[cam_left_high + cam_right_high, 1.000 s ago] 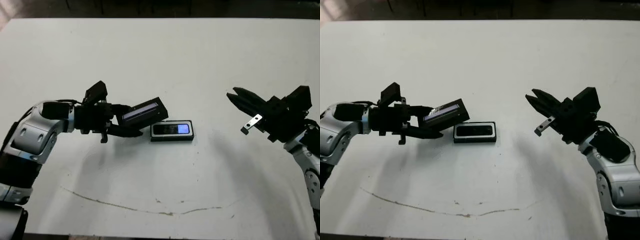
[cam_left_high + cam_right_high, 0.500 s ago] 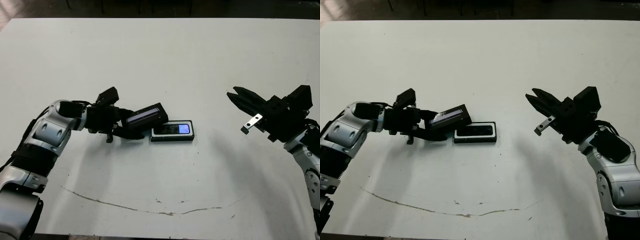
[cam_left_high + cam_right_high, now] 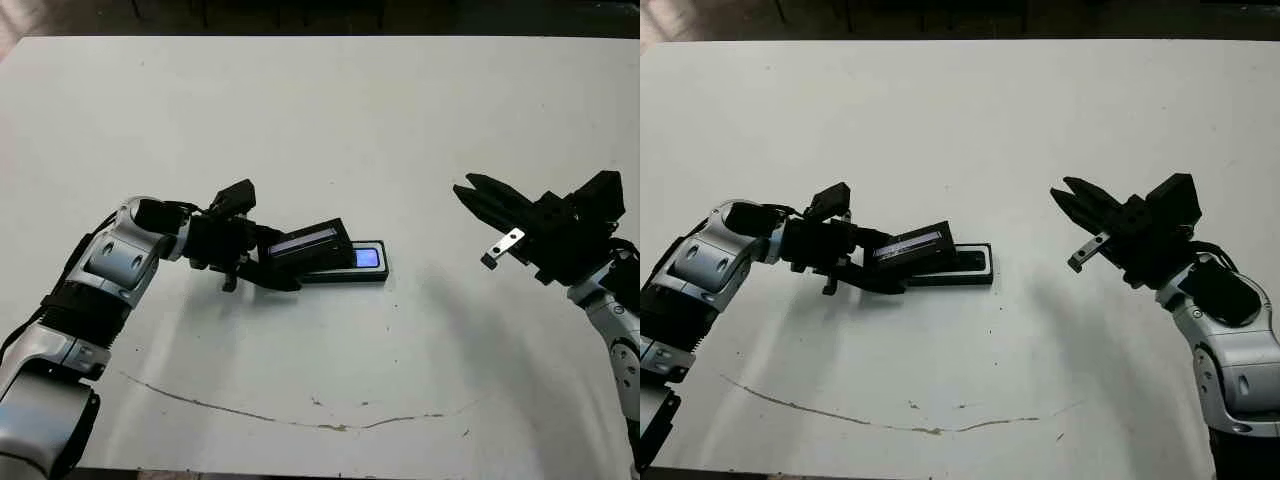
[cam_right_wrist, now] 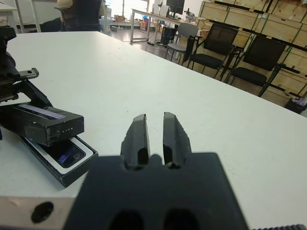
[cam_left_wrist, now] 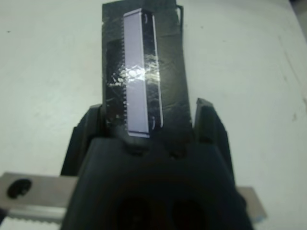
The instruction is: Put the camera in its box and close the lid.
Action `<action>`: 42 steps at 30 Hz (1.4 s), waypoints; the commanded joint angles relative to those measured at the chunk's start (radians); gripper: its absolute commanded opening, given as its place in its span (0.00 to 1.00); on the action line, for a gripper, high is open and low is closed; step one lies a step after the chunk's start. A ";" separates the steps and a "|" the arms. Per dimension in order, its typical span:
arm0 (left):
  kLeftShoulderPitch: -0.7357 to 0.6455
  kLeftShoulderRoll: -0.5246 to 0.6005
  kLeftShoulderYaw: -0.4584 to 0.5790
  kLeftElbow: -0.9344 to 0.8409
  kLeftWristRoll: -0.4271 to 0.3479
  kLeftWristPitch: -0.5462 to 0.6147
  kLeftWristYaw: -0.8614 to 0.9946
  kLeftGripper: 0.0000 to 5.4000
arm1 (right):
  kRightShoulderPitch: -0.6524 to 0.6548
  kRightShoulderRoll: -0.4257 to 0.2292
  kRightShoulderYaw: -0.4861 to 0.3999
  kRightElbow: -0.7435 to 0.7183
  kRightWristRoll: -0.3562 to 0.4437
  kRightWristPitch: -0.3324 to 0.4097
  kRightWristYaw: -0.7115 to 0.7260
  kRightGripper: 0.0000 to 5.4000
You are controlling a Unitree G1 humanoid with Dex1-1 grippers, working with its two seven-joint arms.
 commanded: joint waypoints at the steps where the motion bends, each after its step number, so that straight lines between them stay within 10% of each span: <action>1: 0.017 0.004 -0.006 -0.008 0.000 0.028 -0.009 0.32 | 0.022 -0.002 0.009 -0.001 -0.009 0.017 -0.006 0.00; 42: -0.034 -0.102 -0.226 -0.096 0.212 0.024 0.055 0.32 | 0.043 -0.003 -0.002 -0.052 0.030 0.111 -0.022 0.00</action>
